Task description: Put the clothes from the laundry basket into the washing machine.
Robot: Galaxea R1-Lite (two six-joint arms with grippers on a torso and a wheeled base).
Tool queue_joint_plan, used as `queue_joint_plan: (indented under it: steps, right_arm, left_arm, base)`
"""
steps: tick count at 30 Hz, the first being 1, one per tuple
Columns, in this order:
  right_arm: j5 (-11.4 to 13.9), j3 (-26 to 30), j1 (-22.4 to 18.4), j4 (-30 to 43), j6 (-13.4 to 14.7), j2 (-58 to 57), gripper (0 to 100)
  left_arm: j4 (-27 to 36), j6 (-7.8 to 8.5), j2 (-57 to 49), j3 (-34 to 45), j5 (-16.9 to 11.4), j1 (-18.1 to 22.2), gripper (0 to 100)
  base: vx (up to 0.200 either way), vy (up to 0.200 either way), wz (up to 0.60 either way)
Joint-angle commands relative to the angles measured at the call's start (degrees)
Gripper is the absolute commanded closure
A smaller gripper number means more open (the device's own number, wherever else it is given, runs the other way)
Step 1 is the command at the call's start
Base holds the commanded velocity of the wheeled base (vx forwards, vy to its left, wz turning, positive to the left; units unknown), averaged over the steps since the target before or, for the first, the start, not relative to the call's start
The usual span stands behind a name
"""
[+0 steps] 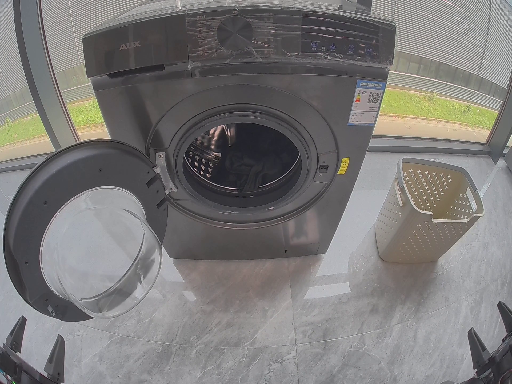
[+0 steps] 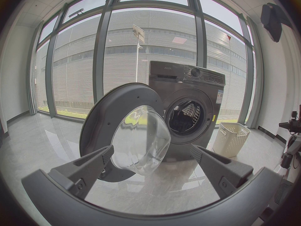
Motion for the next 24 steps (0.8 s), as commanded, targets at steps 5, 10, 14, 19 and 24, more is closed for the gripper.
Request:
queue_joint_plan:
  steps: [5,10,14,19,24]
  right_arm:
    - [-8.25,-0.04,0.02,0.16,-1.13,-0.36,0]
    - [-3.95,0.05,-0.07,0.07,1.24,-0.27,0]
    - [-17.66,0.05,0.11,-0.11,-7.72,-0.36,0]
    - [-8.95,0.22,0.02,-0.55,-3.68,-0.53,0]
    - [-5.7,1.01,0.2,-1.42,-1.13,-0.53,0]
  left_arm:
    - [0.26,1.7,-1.1,0.46,6.81,-0.19,0]
    - [1.49,1.61,-1.1,0.9,-0.48,-0.28,0]
    - [1.58,1.7,-1.1,0.9,-0.22,-0.28,0]
    - [1.58,1.61,-1.1,0.9,0.13,-0.28,0]
    - [1.58,1.43,-1.1,0.9,0.13,-0.28,0]
  base:
    - [0.0,0.0,0.0]
    - [0.0,0.0,0.0]
    - [0.0,0.0,0.0]
    - [-0.16,0.0,0.0]
    - [-0.2,0.0,0.0]
